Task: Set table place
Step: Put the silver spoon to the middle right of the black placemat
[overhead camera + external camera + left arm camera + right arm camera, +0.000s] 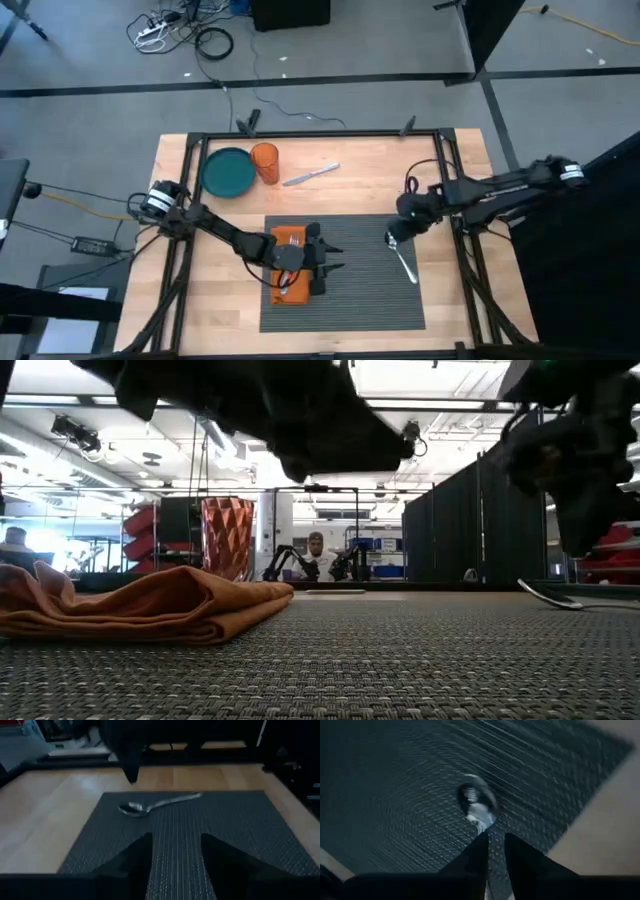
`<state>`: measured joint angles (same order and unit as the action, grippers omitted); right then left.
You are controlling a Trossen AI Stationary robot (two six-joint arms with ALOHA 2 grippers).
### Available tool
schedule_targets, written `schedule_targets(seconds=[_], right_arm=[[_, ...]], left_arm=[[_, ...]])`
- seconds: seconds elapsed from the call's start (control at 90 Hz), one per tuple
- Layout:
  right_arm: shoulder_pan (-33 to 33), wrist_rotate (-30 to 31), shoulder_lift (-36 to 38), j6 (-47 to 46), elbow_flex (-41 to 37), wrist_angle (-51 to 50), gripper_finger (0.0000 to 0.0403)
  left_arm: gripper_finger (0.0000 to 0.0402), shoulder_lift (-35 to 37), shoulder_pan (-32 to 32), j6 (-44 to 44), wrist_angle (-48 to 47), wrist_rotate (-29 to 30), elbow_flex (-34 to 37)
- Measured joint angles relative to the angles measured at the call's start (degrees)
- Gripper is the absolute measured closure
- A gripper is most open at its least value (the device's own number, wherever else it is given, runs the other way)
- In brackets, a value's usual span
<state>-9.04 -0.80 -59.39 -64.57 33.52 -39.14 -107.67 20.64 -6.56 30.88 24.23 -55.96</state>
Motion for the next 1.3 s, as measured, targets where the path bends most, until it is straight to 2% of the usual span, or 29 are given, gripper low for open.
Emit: schedule_targets(seconds=[0.156, 0.322, 0.444, 0.6, 0.756, 0.878, 1.089, 1.3], right_arm=[[-9.5, 11.0, -2.3, 0.4, 0.0, 0.8, 0.0377], [-15.9, 18.0, -5.9, 0.2, 0.0, 4.4, 0.0388], [-18.0, 17.6, -7.7, -2.1, 0.0, 6.3, 0.0376], [-20.3, 17.7, -9.6, -4.0, 0.0, 6.9, 0.0328], [-23.6, 19.3, -14.7, -3.8, 0.0, 8.9, 0.0282], [-24.3, 20.4, -19.3, -6.7, 0.3, 9.5, 0.0266], [-23.6, 22.0, -23.7, -10.7, 2.6, 7.7, 0.0276], [-23.2, 21.4, -23.8, -18.8, 4.3, 1.4, 0.0330]], left_arm=[[0.0250, -4.6, 0.0, -0.9, 1.0, 0.0, 0.0], [0.0250, -9.6, -0.5, -3.0, 1.6, -0.1, -1.6], [0.0250, -11.2, -0.5, -3.1, 2.0, -1.4, -3.9], [0.0250, -11.9, -0.8, -2.7, 1.4, -1.4, -5.8], [0.0250, -11.9, -1.2, -3.0, 0.5, -1.4, -6.3], [0.0250, -11.9, -1.1, -3.1, 0.6, -1.4, -6.3], [0.0250, -11.9, -1.2, -3.1, 0.6, -1.4, -6.3], [0.0250, -11.9, -1.2, -2.9, 0.2, -1.4, -6.2]])
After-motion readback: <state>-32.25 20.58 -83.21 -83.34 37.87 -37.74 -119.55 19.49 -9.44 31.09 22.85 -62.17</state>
